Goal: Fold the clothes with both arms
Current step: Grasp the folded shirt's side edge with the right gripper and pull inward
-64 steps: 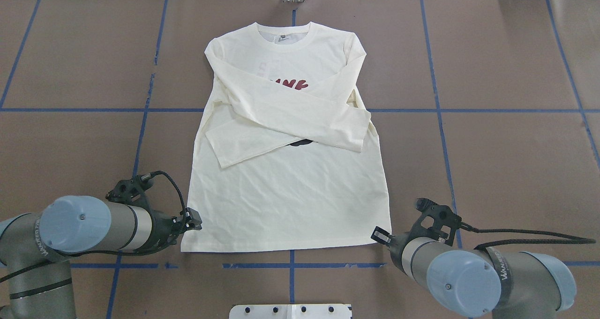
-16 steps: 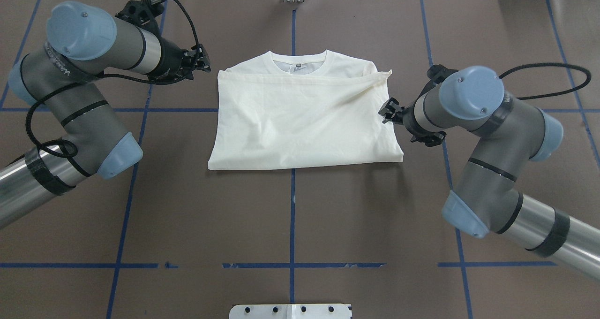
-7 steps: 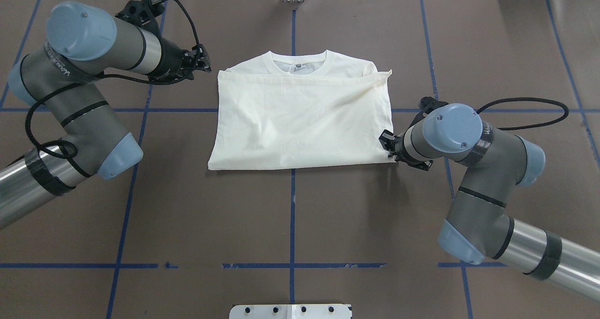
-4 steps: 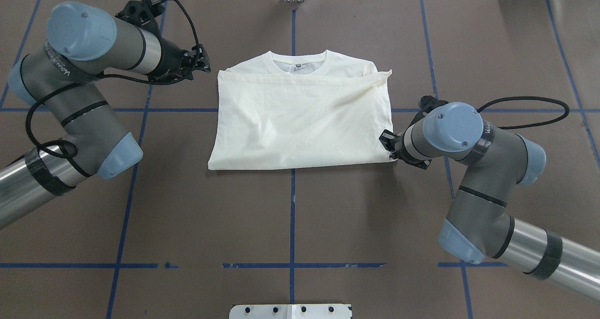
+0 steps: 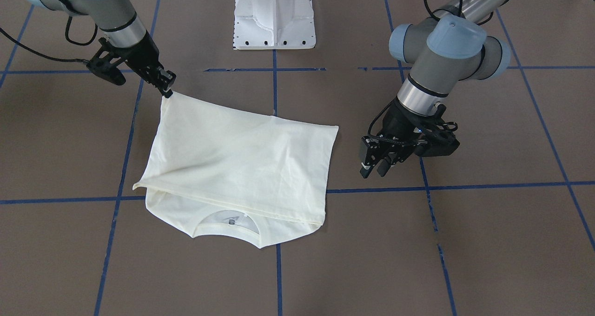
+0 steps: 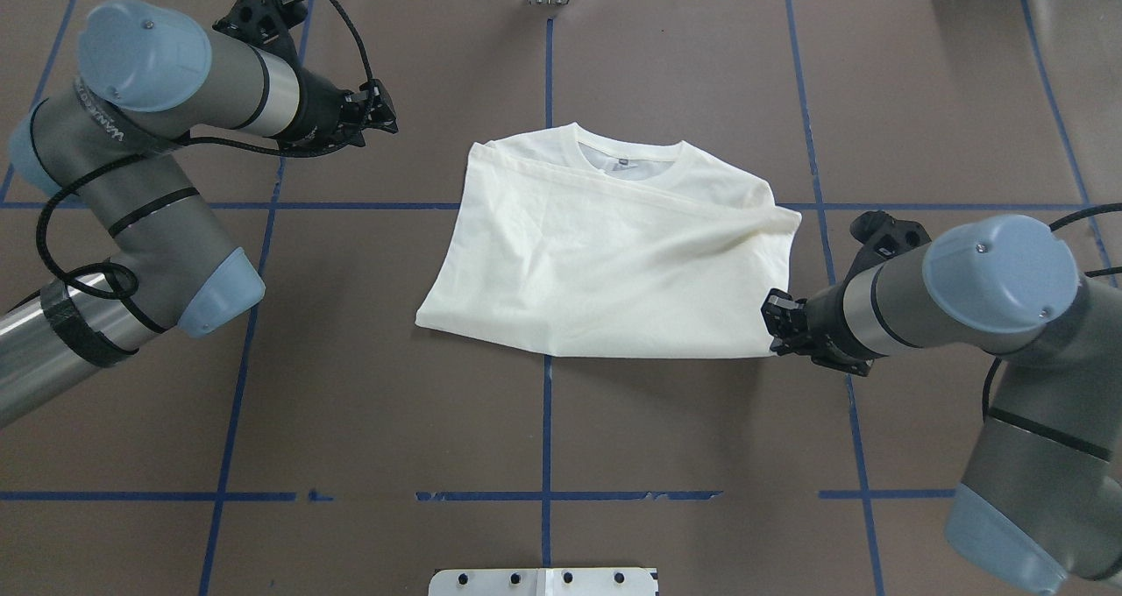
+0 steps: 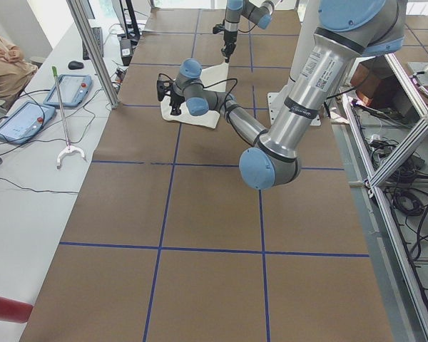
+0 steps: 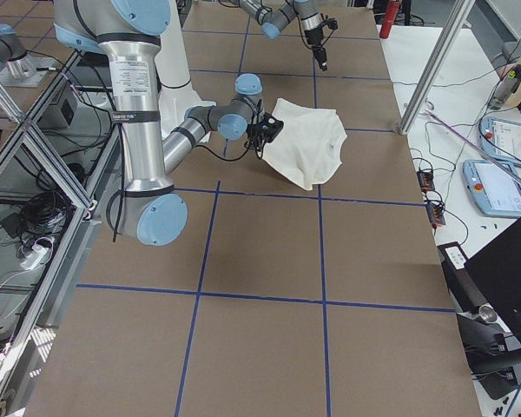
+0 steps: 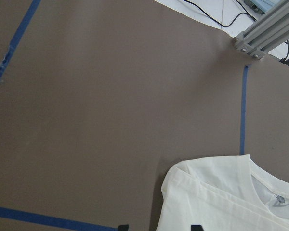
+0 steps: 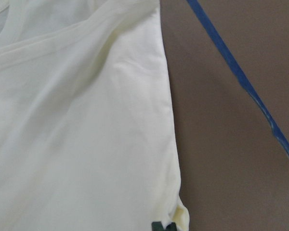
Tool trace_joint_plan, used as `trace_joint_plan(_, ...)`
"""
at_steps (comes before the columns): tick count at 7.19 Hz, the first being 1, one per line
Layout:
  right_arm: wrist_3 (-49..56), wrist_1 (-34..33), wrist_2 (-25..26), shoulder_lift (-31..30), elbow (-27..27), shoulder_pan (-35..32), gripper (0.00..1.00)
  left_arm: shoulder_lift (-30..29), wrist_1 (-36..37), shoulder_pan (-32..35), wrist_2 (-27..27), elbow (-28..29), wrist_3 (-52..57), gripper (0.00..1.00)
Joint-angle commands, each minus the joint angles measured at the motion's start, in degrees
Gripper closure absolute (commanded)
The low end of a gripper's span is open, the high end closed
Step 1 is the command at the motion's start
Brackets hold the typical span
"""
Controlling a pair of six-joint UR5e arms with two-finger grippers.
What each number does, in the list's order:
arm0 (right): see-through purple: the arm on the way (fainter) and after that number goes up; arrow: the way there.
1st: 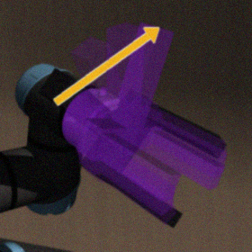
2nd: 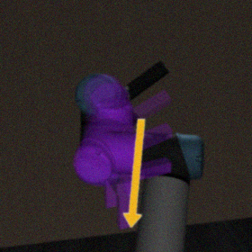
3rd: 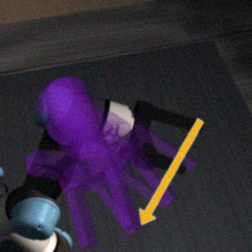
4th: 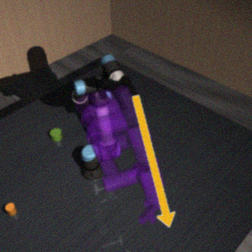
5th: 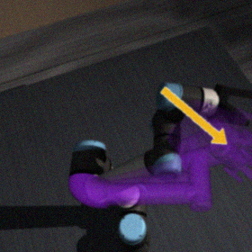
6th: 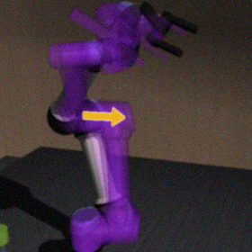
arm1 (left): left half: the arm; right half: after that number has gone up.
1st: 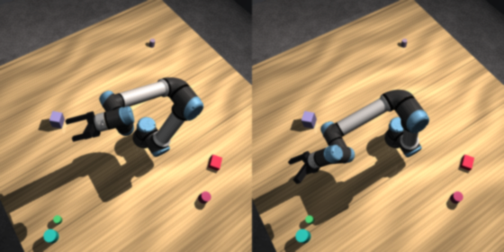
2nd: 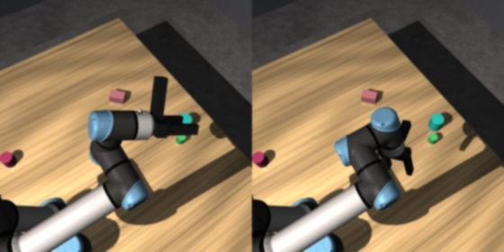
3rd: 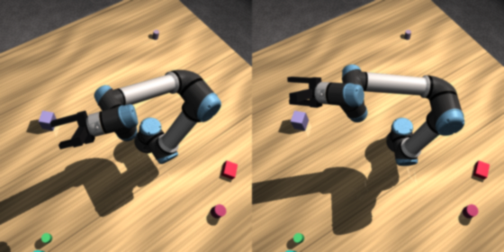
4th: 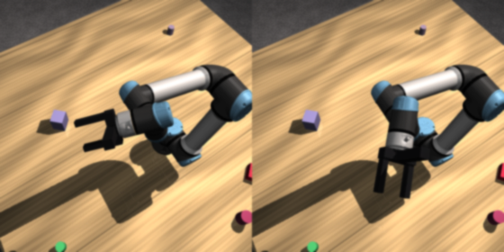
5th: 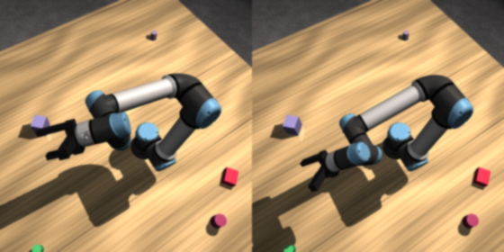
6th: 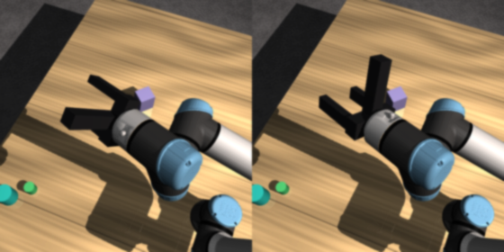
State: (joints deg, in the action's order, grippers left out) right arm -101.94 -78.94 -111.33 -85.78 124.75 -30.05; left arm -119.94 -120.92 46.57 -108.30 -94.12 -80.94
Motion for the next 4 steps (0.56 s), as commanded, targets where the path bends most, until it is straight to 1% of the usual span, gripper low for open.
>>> trace_joint_plan(1, -2.7, -2.7, -6.3, -3.6, 7.5, 7.6, 1.00, 0.6, 0.1, -0.4, -2.7, -1.9, -0.3, 0.47)
trace_joint_plan(2, -7.4, -2.7, -6.3, -3.3, 7.7, 13.4, 1.00, 0.6, 0.1, -0.5, -5.6, -2.8, -0.4, 0.46)
trace_joint_plan(3, -7.5, -2.7, -6.3, -3.7, 8.0, 16.1, 0.85, 0.8, 0.1, -0.8, -6.9, -3.2, -1.9, 0.43)
trace_joint_plan(4, -7.8, -2.7, -5.9, -4.0, 7.9, 17.0, 0.01, 0.8, 0.0, -3.3, -7.0, -3.2, -5.7, 0.42)
